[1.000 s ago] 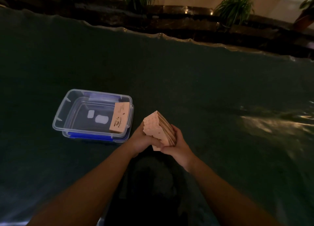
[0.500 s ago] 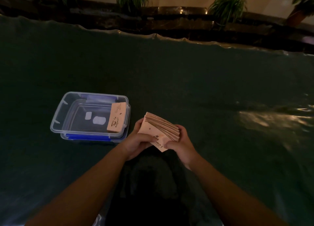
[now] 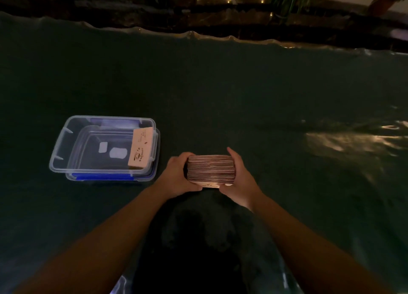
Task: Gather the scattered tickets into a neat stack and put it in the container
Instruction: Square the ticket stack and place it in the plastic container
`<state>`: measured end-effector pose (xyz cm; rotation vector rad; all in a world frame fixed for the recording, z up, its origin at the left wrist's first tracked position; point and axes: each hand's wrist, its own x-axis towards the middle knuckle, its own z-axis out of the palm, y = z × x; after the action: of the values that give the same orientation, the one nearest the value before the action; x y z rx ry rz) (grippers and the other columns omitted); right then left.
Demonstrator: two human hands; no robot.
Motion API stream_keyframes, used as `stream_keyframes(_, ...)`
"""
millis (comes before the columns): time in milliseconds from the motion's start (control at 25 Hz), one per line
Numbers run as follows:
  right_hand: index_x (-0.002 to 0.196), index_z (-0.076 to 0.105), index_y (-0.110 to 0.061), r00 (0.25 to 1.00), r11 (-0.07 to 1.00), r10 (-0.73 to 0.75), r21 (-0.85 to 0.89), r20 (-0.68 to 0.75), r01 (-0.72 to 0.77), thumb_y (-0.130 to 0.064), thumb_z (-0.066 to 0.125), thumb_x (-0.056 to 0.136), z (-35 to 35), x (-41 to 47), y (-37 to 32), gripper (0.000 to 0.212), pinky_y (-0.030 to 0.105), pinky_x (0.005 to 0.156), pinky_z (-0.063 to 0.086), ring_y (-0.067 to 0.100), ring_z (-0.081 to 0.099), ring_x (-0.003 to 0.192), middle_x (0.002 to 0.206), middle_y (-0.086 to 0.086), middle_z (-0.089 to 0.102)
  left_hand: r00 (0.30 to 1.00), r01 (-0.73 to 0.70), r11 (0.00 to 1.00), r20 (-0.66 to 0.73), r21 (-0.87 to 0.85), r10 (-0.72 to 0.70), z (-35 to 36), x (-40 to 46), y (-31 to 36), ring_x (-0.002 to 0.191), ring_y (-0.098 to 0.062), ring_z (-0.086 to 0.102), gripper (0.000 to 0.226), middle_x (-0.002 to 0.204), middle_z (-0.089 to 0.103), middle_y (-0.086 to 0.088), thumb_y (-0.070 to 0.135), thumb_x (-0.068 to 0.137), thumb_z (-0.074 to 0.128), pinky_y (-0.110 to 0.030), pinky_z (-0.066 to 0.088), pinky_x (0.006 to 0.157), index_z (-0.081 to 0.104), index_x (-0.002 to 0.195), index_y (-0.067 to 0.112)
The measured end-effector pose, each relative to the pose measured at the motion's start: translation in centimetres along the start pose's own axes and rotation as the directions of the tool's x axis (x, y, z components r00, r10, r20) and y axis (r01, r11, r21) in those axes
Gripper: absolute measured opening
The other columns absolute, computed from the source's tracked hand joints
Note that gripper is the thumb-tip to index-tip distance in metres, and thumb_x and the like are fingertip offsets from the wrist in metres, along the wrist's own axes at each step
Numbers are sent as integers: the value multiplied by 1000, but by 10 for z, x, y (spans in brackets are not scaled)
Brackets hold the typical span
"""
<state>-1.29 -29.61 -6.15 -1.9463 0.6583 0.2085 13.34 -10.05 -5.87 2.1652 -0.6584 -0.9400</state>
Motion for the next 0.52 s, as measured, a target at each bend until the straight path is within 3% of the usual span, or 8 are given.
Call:
stream_keyframes(160,165,13,-39,1000,996,-9,-91,-2,9,-13,81,80,6,-1,6,112,42,115,48,10,50,141,161,-5,44,999,29,998,-40,49,-27,12,3,-3,148,-22,32,125,156,39,-2,32,61,96,-48,34,119,20,159,35)
stream_keyframes(360,165,-13,-38,998,957,-22,-286,65,39,-15,78,81,12,0,12,126,46,128,26,21,7,162,177,-1,2,1000,-11,970,2,242,10,20,5,-5,155,-26,21,139,168,22,-6,37,61,95,-56,24,124,2,164,27)
stream_keyframes(520,164,-21,-28,997,915,-45,-399,61,65,-18,79,85,15,5,14,128,53,131,13,21,-5,162,178,2,-6,1000,2,966,-21,259,4,24,9,-2,155,-26,23,140,168,25,-8,41,63,92,-53,20,125,-5,164,28)
